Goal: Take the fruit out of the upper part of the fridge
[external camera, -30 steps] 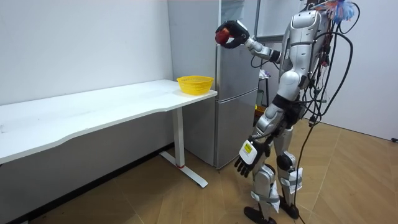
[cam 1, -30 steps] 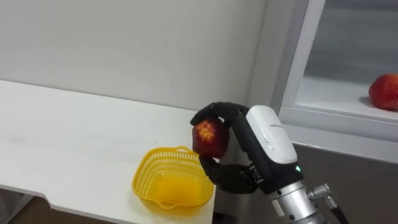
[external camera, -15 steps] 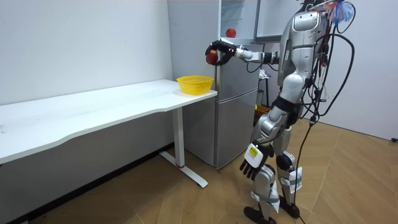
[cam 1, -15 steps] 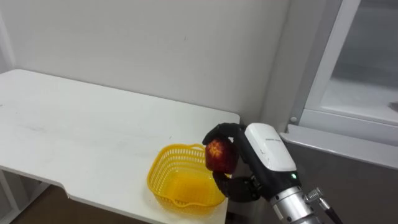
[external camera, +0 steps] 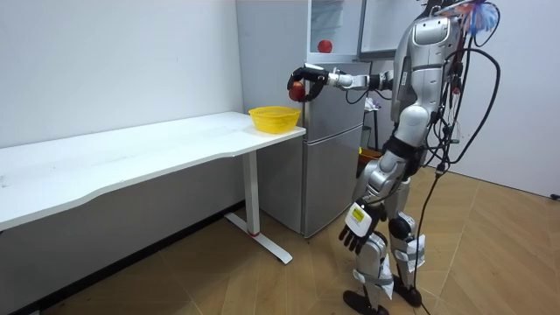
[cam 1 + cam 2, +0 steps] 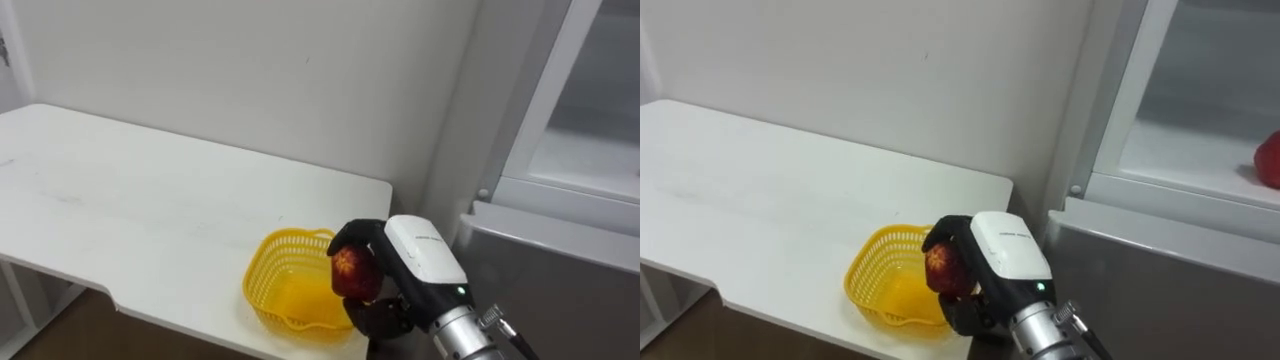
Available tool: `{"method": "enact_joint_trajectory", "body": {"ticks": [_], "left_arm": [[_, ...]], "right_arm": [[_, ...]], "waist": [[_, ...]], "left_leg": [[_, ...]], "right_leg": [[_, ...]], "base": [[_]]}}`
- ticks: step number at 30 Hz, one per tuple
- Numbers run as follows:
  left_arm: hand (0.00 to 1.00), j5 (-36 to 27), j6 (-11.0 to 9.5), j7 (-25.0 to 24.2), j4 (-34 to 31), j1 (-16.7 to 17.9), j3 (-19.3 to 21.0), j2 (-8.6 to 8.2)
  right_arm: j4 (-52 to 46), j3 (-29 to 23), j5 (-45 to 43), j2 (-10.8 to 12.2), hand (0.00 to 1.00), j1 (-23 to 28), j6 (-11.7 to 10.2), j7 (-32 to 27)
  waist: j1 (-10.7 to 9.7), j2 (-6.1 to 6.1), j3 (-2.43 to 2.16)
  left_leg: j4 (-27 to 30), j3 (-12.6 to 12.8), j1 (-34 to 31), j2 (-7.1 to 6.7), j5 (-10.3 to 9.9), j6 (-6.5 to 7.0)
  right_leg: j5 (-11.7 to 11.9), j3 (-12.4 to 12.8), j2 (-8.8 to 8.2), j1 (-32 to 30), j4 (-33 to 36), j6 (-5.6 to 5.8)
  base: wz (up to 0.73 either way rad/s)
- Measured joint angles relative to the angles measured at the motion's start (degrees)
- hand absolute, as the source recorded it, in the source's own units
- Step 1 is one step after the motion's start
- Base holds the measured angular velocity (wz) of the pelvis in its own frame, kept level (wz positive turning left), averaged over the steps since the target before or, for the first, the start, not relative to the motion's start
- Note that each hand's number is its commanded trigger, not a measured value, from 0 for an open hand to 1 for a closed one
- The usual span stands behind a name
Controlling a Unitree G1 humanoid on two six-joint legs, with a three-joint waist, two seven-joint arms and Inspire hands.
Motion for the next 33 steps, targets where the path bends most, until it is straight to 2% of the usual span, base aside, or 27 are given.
{"method": "enact_joint_trajectory", "body": {"ticks": [5, 7, 9, 17, 20, 25, 33], "left_arm": [[0.00, 0.0, 0.0, -0.8, -0.1, -0.3, 0.0, 0.09], [0.00, 0.0, 0.1, -1.1, -0.1, -0.1, 0.0, 0.09], [0.00, 0.0, 0.1, -1.2, -0.1, -0.2, 0.0, 0.11], [0.00, 0.1, 0.3, -1.2, -0.4, -0.4, 0.1, 0.24], [0.00, 0.1, 1.2, -1.2, -0.6, -0.4, 0.1, 0.30], [0.00, 0.1, 1.3, -0.8, -1.1, -0.5, 0.1, 0.42], [0.00, 0.1, 1.3, -0.7, -1.0, -0.4, 0.1, 0.46]], "right_arm": [[2.3, 0.1, -0.3, 0.0, 1.00, -1.9, 0.5, 0.6], [3.7, 0.1, -0.6, 0.0, 1.00, -2.7, 0.8, 0.7], [4.6, 0.1, -0.7, 0.0, 1.00, -3.2, 1.3, 1.4], [4.9, 0.4, -0.7, 0.1, 1.00, -3.7, 2.5, 2.3], [4.9, 1.9, -0.6, 0.1, 1.00, -4.0, 3.2, 2.5], [4.9, 2.3, -1.2, 0.2, 1.00, -4.1, 3.6, 4.5], [7.7, 2.3, -1.9, 0.4, 1.00, -6.9, 4.5, 5.6]], "waist": [[0.0, 0.07, 0.01], [0.0, 0.18, 0.00], [0.0, 0.20, 0.01], [0.0, 0.37, 0.01], [0.3, 0.61, -0.10], [1.5, 1.08, -0.15], [1.7, 1.10, -0.19]], "left_leg": [[0.6, -0.1, -1.2, 0.03, 0.0, 0.01], [0.8, -0.1, -1.2, 0.01, 0.0, 0.01], [1.0, -0.1, -1.3, 0.01, 0.0, 0.01], [1.5, -0.6, -1.7, 0.01, 0.0, 0.01], [1.5, -1.0, -2.0, 0.01, 0.0, 0.01], [1.6, -1.1, -2.0, -0.03, 0.0, 0.01], [1.6, -1.5, -2.2, -0.13, 0.0, 0.01]], "right_leg": [[0.0, -0.2, 0.07, -0.8, 0.0, 0.00], [0.0, -1.4, -0.04, -0.7, 0.1, 0.00], [0.0, -1.5, -0.05, -0.7, 0.1, 0.00], [0.0, -2.2, 0.02, -0.7, 0.1, 0.00], [0.0, -2.1, 0.06, -0.8, 0.1, 0.00], [0.0, -2.8, 0.04, -0.8, 0.1, 0.00], [0.0, -3.2, 0.03, -0.9, 0.1, 0.00]], "base": [[0.01], [0.00], [0.00], [0.02], [0.01], [0.01], [0.01]]}}
